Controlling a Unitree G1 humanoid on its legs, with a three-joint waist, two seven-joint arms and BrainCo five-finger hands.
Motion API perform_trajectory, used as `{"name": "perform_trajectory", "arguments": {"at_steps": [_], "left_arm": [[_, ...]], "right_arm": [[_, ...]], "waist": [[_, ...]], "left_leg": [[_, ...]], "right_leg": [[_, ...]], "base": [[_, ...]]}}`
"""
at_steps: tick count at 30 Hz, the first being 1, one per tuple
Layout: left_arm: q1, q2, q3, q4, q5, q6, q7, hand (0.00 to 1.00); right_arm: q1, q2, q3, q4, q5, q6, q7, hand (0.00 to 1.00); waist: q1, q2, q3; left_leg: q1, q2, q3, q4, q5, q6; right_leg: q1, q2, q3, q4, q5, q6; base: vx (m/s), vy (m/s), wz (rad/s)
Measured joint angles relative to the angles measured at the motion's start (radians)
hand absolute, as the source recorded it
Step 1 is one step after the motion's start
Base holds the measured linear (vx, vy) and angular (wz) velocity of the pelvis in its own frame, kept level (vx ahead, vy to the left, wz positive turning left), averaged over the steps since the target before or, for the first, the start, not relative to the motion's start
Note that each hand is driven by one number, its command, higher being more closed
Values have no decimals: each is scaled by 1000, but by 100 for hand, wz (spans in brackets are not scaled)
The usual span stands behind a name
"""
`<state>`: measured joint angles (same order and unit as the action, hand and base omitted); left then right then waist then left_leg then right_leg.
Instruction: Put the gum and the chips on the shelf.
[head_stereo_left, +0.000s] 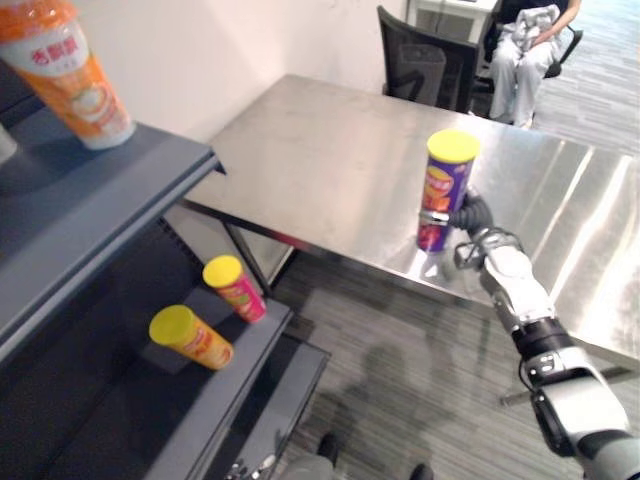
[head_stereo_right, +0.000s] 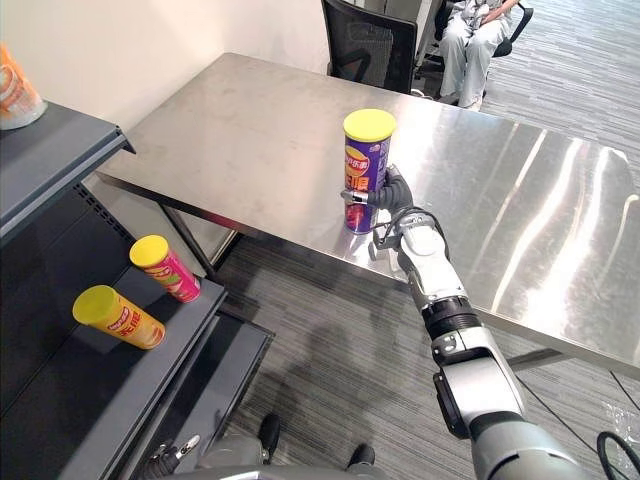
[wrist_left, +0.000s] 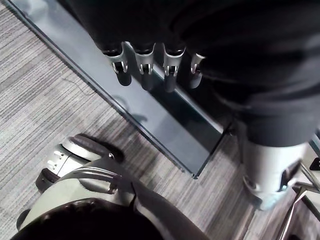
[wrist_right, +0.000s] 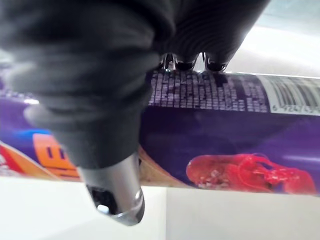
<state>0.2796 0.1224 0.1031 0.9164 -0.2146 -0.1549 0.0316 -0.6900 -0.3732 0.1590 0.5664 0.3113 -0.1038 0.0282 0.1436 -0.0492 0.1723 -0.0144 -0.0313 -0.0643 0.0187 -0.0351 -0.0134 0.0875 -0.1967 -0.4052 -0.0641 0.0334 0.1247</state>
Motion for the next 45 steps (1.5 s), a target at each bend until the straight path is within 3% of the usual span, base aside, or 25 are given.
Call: {"name": "perform_trajectory", "arguments": {"at_steps": [4, 11, 14, 18, 26, 32, 45], "left_arm": [[0, 0, 0, -2, 0, -2, 4, 0], [0, 0, 0, -5, 1, -10, 5, 0], [1, 1, 0, -5, 0, -10, 6, 0], [2, 1, 1, -5, 0, -10, 8, 0], [10, 11, 2, 3, 0, -10, 16, 0], [19, 11, 3, 15, 0, -12, 33, 0], [28, 10, 1, 40, 0, -19, 42, 0]], "right_arm": [[0, 3, 0, -20, 0, 0, -34, 100], [68, 4, -42, -224, 5, -11, -65, 100], [118, 4, -54, -326, 24, -11, -60, 100], [211, 3, -93, -453, 63, -9, -23, 100], [425, 1, -155, -615, 164, -6, 70, 100], [554, 0, -194, -718, 172, -8, 123, 100], [687, 0, -282, -798, 180, -40, 135, 100]], "waist": [[0, 0, 0], [-5, -1, 0], [-26, -2, -2], [-35, -4, -4], [-82, -18, -47], [-113, -18, -78], [-143, -11, -119]], "left_leg": [[0, 8, 22, -2, -1, -1], [4, 15, 51, -3, -3, -4], [7, 16, 55, -4, -3, -4], [21, 21, 76, -13, -4, -4], [17, 30, 109, -16, -9, -7], [19, 40, 128, -15, -14, -12], [28, 52, 167, -15, -23, -17]], "right_leg": [[-15, 2, 23, 8, 0, 0], [-31, 6, 57, 16, 0, 0], [-31, 6, 61, 19, 0, 0], [-35, 9, 83, 21, 0, 0], [-62, 16, 120, 26, 1, 0], [-70, 22, 140, 29, 1, 0], [-83, 29, 181, 33, 1, 0]], "base": [[6, 17, -13], [1, 13, -14], [-11, 10, -6], [-8, 8, -15], [4, 1, -13], [-12, -4, -10], [-3, 0, -9]]}}
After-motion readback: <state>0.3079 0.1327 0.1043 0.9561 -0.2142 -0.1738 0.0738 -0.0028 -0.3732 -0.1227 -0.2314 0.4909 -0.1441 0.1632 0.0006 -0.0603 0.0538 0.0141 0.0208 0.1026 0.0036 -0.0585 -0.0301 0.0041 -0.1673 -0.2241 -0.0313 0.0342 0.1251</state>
